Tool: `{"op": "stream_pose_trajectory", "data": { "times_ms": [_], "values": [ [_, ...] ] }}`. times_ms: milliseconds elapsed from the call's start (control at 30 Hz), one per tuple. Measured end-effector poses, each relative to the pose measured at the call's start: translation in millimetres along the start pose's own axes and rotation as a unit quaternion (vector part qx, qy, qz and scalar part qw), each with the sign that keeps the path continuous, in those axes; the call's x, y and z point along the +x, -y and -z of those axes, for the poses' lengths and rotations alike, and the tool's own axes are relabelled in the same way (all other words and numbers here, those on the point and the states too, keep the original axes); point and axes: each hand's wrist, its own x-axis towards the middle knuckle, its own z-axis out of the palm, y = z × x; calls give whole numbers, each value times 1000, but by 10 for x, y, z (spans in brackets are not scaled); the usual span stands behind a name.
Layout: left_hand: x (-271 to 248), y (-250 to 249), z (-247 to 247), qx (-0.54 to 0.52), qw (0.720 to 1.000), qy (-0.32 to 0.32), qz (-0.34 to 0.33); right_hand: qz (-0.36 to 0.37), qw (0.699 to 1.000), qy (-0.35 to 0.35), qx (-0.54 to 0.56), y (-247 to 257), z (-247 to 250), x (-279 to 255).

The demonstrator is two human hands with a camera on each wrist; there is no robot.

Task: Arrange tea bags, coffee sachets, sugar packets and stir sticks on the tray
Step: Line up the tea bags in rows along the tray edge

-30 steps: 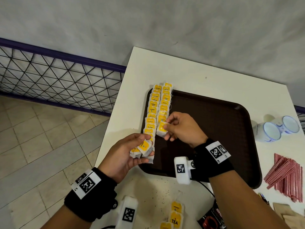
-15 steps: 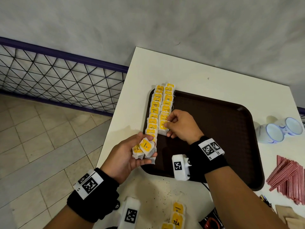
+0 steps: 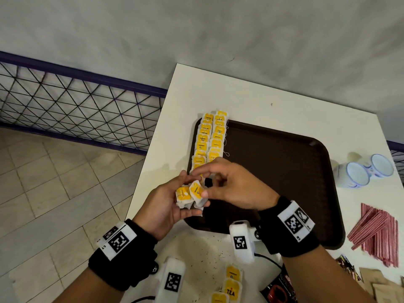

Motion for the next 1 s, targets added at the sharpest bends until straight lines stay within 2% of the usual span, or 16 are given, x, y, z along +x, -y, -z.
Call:
{"op": "stream_pose_trajectory", "data": {
  "times_ms": [100, 167, 500, 600, 700, 833, 1000],
  "values": [
    [7, 17, 1, 14, 1000, 1, -2, 0, 999, 36, -29, 22, -19, -11],
    [10, 23, 9, 20, 1000, 3, 0, 2, 999, 33, -31, 31, -16, -21],
    [1, 23, -13, 29, 999, -17, -11, 42, 994, -80, 66, 23, 43, -96],
    [-2, 15, 26, 22, 999, -35, -20, 3, 984, -124, 131, -9, 146, -117],
    [-13, 11, 52, 20, 999, -39, -20, -58, 977, -175, 105, -137, 203, -65],
    [-21, 10, 49, 20, 999, -35, -17, -119, 978, -149, 87, -309, 179, 8],
    [-24, 4, 44, 19, 999, -36, -15, -153, 975, -119, 106, -345, 73, 46]
  ]
}}
